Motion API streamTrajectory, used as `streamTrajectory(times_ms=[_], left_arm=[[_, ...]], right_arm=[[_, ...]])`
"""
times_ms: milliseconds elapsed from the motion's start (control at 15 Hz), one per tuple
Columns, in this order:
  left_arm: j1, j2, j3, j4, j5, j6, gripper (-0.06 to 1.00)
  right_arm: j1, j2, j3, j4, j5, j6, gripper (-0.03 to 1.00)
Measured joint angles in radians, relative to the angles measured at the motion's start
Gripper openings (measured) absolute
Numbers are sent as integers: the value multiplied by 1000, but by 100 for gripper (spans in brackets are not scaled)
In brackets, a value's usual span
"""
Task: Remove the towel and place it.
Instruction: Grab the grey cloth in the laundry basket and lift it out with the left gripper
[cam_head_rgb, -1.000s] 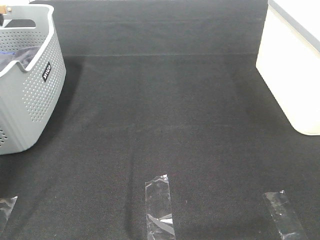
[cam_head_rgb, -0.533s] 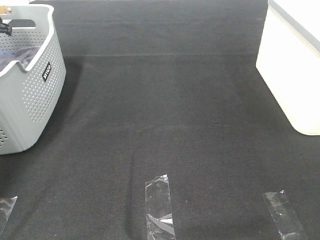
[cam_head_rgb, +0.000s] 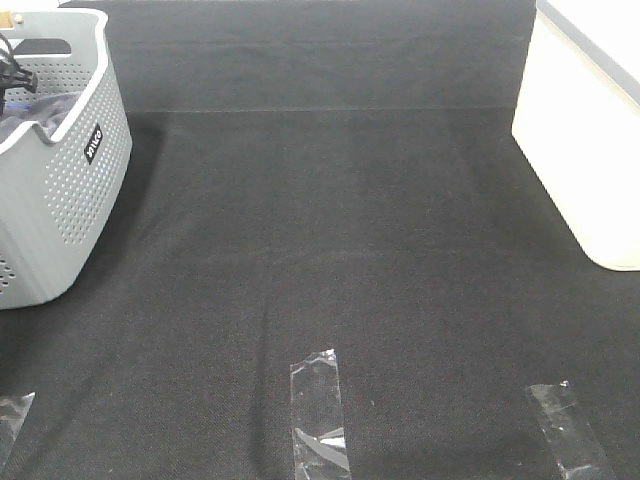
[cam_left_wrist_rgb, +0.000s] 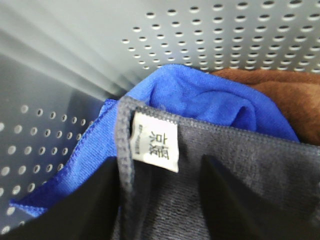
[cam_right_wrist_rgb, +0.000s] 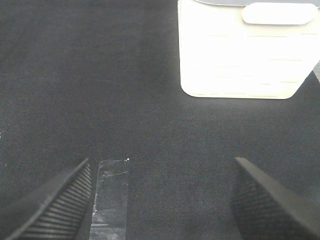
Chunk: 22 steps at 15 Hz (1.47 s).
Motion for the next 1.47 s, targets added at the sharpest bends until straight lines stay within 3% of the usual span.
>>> streamTrajectory(times_ms=[333,667,933,1133,1467], left_arm=[[0,0,0,23,0,1,2],[-1,-15,0,23,22,22,0],[-29,-138,0,4,76,22,0],[-81,-260,0,-1,144,36,0],[-251,-467,0,-7,248,127,0]], right_arm=[[0,0,0,0,0,0,71],[0,0,0,0,0,0,71],[0,0,0,0,0,0,71],[0,0,0,0,0,0,71],[0,0,0,0,0,0,71]])
